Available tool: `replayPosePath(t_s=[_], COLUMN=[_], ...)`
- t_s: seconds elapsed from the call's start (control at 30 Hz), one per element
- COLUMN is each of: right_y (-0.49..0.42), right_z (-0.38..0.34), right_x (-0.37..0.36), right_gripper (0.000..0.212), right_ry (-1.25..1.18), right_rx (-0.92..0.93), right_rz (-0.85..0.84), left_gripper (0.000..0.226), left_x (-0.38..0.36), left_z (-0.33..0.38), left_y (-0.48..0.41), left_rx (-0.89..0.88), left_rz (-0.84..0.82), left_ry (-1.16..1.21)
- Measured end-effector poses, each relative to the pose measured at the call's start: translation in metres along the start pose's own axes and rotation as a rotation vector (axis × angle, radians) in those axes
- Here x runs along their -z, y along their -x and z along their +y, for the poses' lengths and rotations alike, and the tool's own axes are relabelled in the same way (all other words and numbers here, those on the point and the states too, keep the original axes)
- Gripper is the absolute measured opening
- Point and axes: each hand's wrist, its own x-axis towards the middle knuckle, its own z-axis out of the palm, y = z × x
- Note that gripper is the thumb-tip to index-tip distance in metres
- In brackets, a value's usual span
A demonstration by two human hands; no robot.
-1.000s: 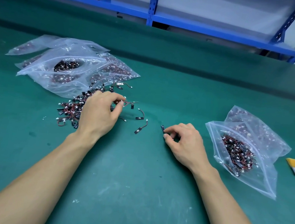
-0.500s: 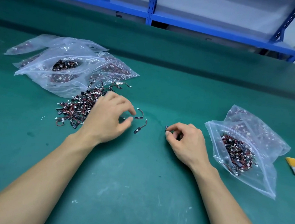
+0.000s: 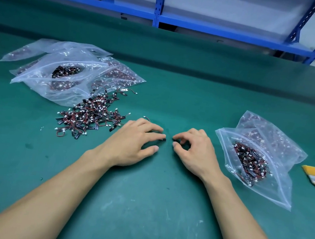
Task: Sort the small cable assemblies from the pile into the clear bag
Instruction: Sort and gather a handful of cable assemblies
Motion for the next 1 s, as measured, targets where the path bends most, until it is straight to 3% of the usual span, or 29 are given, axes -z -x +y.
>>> replayPosePath(t_s=[0.13,0.23,0.33,0.47,0.6,1.0], right_y=[0.000,0.000,0.002,0.005,0.004,0.004], right_z=[0.006,0.005,0.000,-0.016,-0.019,-0.014], right_x=[0.003,0.004,0.003,-0.004,-0.011,-0.007], right_gripper=[0.013,0.015,0.020,0.040,0.052,0.029], right_ry=[0.015,0.005,-0.019,0.122,0.251,0.208], right_rx=[-0.034,-0.032,0.090,0.280,0.293,0.232], right_rz=[0.010,0.031,0.042,-0.092,-0.179,-0.066], left_gripper=[0.033,0.030,0.034,0.036,0.038,0.041], left_x=[0.005,0.005,0.003,0.003,0.004,0.005], left_z=[-0.008,-0.013,-0.014,-0.014,-0.014,-0.007], left_y=[0.004,0.005,0.005,0.004,0.005,0.006], left_rx=[0.125,0.241,0.266,0.280,0.288,0.273], left_rz=[0.152,0.137,0.111,0.113,0.093,0.093], left_ry=[-0.033,-0.086,-0.112,-0.141,-0.150,-0.129])
